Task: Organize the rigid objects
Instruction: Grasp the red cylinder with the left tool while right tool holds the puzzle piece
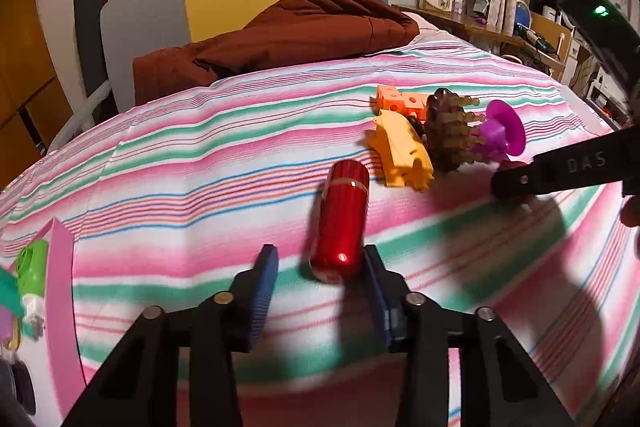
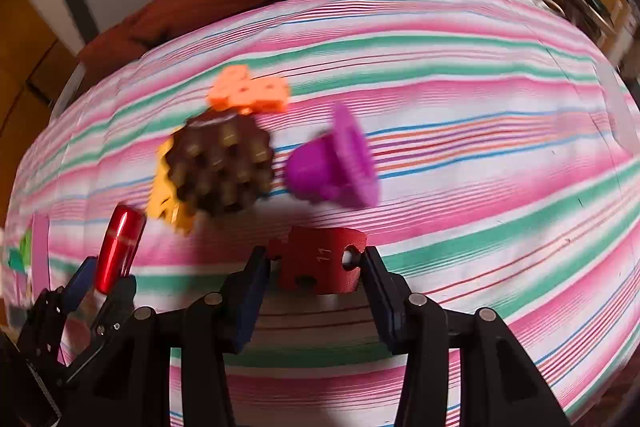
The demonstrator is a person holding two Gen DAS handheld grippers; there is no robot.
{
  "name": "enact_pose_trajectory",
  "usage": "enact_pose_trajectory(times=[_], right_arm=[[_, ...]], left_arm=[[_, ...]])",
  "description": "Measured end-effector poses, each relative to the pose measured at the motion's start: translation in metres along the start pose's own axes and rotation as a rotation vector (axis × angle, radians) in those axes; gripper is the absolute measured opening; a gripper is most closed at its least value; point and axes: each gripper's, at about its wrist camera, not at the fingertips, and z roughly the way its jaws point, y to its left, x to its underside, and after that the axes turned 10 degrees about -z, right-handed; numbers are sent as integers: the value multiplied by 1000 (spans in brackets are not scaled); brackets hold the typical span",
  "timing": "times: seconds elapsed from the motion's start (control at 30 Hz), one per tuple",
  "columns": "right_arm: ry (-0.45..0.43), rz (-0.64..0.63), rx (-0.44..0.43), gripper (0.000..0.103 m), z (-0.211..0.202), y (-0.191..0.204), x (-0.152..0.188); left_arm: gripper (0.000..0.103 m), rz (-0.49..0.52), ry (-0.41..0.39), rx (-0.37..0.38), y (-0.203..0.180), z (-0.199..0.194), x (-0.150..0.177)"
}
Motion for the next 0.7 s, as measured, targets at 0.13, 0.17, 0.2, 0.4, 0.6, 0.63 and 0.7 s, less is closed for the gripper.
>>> enact_pose_trajectory(times=[0.13,0.17,0.2,0.4,0.6,0.63,0.7], right_arm=[[5,-80,-14,47,-1,19,5],[8,-97,-10,47,-1,22,6],[7,-109,0,47,-2,24,7],[9,-85,24,47,-3,17,7],[10,-38,11,47,-9,1,8],[11,-36,9,47,-9,0,8],[11,-32,5,47,-10,-2,9]], left_arm=[[35,-6,-3,5,5,-7,6],[35,-2,-1,3,5,-8,6],[35,8,1,3,4,-10,5],[71,9,-23,-4,-1,-10,-9],[47,43,69,12,-18,24,-27],[40,53,51,22,-19,23,-26],[31,72,36,45,-21,20,-21]])
